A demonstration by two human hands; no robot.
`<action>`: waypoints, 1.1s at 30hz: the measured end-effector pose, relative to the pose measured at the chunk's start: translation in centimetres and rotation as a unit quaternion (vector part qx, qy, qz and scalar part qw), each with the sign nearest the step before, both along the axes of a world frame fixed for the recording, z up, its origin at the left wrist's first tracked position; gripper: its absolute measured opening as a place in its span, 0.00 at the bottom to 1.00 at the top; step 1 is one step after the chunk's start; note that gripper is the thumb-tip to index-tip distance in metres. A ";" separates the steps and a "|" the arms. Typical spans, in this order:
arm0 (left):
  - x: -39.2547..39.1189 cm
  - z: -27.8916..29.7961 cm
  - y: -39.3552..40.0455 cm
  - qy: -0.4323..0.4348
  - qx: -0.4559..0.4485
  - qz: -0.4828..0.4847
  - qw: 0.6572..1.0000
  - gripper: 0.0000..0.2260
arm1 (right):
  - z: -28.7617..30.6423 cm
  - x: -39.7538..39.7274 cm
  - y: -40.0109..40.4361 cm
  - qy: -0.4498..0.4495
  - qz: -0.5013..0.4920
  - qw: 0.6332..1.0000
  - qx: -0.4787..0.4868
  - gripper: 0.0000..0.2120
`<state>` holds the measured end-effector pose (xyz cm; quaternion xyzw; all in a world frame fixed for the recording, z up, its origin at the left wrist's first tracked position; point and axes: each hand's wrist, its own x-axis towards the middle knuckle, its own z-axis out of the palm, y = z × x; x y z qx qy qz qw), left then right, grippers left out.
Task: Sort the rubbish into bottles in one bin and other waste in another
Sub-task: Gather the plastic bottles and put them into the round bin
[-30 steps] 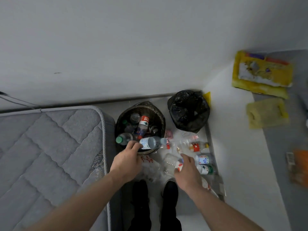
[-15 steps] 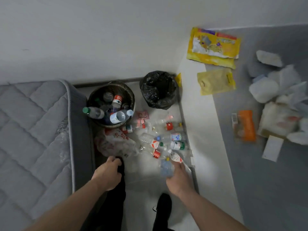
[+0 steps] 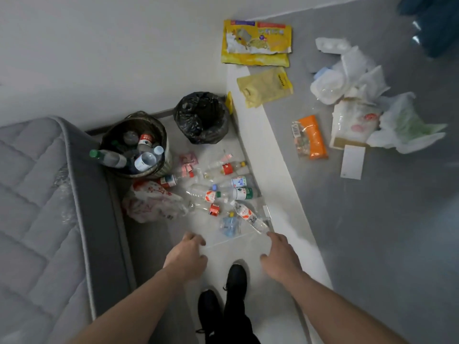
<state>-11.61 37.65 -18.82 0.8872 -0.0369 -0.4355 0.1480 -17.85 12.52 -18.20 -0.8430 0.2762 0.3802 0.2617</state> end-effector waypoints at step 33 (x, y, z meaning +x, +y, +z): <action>8.2 -38.8 -7.3 -0.060 0.138 -0.096 0.984 0.30 | -40.0 4.6 -3.0 -0.019 0.095 0.994 -0.056 0.36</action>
